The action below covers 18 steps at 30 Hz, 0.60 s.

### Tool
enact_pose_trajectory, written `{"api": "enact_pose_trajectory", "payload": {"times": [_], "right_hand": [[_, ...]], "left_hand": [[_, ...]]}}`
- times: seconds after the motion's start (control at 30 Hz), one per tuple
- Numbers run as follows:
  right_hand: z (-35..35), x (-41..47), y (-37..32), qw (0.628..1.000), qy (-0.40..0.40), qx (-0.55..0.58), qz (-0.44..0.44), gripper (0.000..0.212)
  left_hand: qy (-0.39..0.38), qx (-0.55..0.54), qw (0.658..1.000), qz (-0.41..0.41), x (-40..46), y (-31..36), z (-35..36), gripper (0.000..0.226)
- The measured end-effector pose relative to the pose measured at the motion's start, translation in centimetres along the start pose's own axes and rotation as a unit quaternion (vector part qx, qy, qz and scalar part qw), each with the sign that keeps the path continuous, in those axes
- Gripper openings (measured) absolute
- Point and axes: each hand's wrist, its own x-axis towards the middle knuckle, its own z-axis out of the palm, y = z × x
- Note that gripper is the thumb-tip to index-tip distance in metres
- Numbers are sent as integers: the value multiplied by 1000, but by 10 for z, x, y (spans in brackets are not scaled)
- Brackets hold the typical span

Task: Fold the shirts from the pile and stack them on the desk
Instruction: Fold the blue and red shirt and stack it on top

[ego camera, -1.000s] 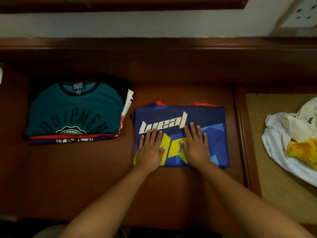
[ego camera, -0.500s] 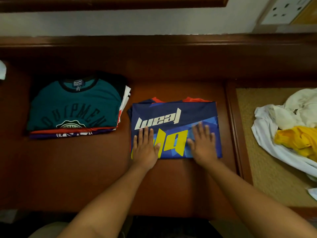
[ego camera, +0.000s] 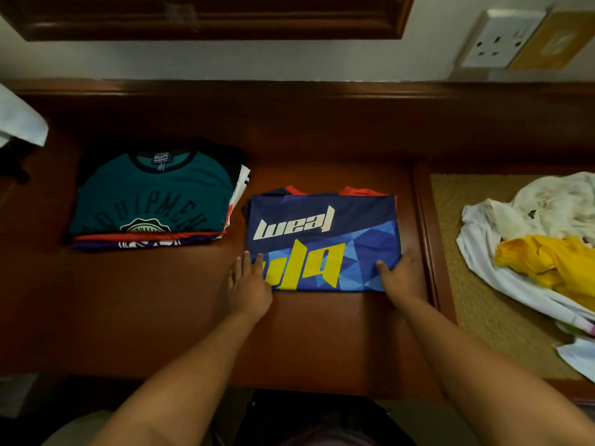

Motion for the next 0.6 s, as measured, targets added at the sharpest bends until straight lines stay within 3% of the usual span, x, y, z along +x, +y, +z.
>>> {"api": "enact_pose_trajectory", "payload": {"times": [0.13,0.33,0.43,0.6], "right_hand": [[0,9,-19,970,-63,193,138,52],[-13,20,-25,919,-120,329,179,10],[-17,24,-27,893,-156,386,170,19],[-20,23,-35,872,-182,441,113,54]], "left_hand": [[36,-33,998,35,-8,33,-1,61],[45,-103,990,88,-6,66,0,46],[11,-133,984,117,-1,71,-3,45],[-86,-73,988,106,15,55,5,50]]}}
